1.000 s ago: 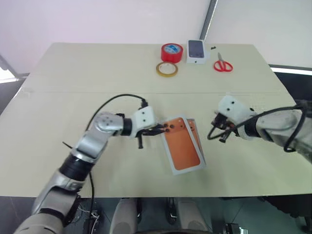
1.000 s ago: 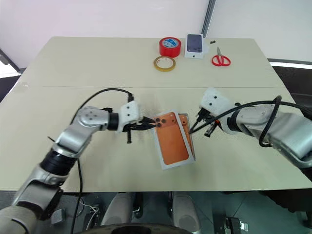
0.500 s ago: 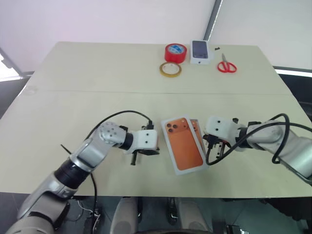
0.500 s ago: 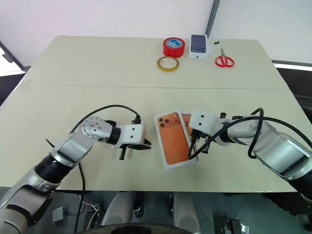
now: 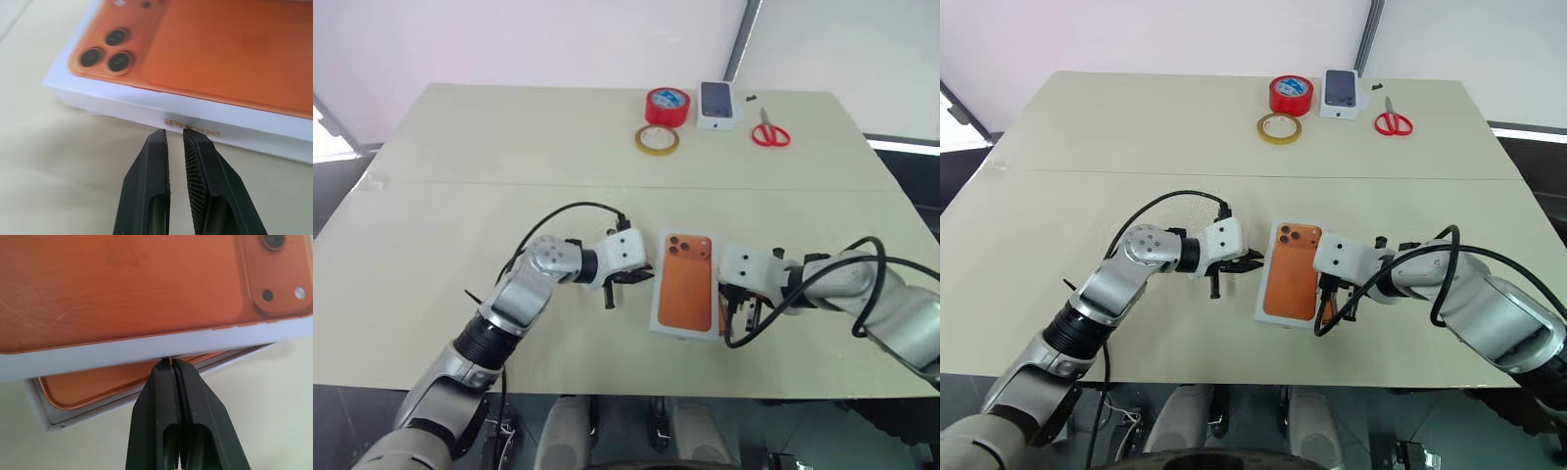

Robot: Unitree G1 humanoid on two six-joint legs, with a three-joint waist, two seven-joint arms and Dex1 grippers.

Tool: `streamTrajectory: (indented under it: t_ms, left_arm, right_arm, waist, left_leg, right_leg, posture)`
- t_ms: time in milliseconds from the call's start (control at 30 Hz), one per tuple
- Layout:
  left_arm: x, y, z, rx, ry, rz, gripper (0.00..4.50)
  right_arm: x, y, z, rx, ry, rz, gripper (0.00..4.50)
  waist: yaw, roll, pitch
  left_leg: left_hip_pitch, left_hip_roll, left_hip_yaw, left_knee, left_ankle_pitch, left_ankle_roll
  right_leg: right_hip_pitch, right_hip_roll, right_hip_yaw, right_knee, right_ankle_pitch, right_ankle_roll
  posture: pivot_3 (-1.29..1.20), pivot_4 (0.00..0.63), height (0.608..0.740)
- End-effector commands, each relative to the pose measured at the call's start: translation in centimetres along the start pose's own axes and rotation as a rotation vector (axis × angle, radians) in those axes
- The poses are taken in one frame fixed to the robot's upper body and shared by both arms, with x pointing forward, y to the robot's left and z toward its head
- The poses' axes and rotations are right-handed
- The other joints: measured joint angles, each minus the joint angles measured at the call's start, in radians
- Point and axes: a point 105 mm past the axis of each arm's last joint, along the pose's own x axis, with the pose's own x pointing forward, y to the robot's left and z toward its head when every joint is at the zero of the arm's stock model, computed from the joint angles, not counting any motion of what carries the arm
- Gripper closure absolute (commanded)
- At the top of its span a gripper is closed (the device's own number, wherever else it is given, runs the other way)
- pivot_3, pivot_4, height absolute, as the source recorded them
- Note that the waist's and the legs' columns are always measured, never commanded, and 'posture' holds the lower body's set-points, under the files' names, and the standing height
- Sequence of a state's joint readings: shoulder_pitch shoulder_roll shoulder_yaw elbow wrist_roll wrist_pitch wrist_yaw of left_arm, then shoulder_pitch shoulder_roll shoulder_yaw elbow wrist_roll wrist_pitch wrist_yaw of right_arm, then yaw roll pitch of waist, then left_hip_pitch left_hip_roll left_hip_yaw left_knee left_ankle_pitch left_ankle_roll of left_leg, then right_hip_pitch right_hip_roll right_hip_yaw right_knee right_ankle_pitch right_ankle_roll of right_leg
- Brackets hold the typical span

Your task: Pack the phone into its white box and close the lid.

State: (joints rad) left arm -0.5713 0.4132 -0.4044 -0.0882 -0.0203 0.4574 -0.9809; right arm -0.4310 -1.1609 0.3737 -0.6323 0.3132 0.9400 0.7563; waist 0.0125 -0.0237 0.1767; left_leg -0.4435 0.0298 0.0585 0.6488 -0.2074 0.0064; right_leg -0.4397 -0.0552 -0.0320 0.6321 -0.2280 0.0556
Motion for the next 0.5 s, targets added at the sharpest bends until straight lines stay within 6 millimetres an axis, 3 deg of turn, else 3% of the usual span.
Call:
streamTrajectory:
  t_ms: [33,500]
  left_arm:
    - [-0.2,0.0,2.0,0.024,-0.068,-0.009,3.93]
    - [1.1,-1.4,2.1,0.024,-0.063,-0.062,3.93]
  right_arm:
    - [-0.7,-0.7,0.9,-0.038,-0.030,-0.052,4.45]
    - [-1.0,-1.4,0.4,-0.010,-0.014,-0.080,4.45]
  waist:
    - [0.000,0.000,0.000]
    - [0.000,0.000,0.000]
  left_leg:
    - [0.000,0.000,0.000,0.000,0.000,0.000]
    - [0.000,0.000,0.000,0.000,0.000,0.000]
  right_leg:
    - [0.000,0.000,0.000,0.000,0.000,0.000]
    - [0.000,0.000,0.000,0.000,0.000,0.000]
  posture:
    - [0.00,0.150,0.740]
    - [0.00,0.150,0.740]
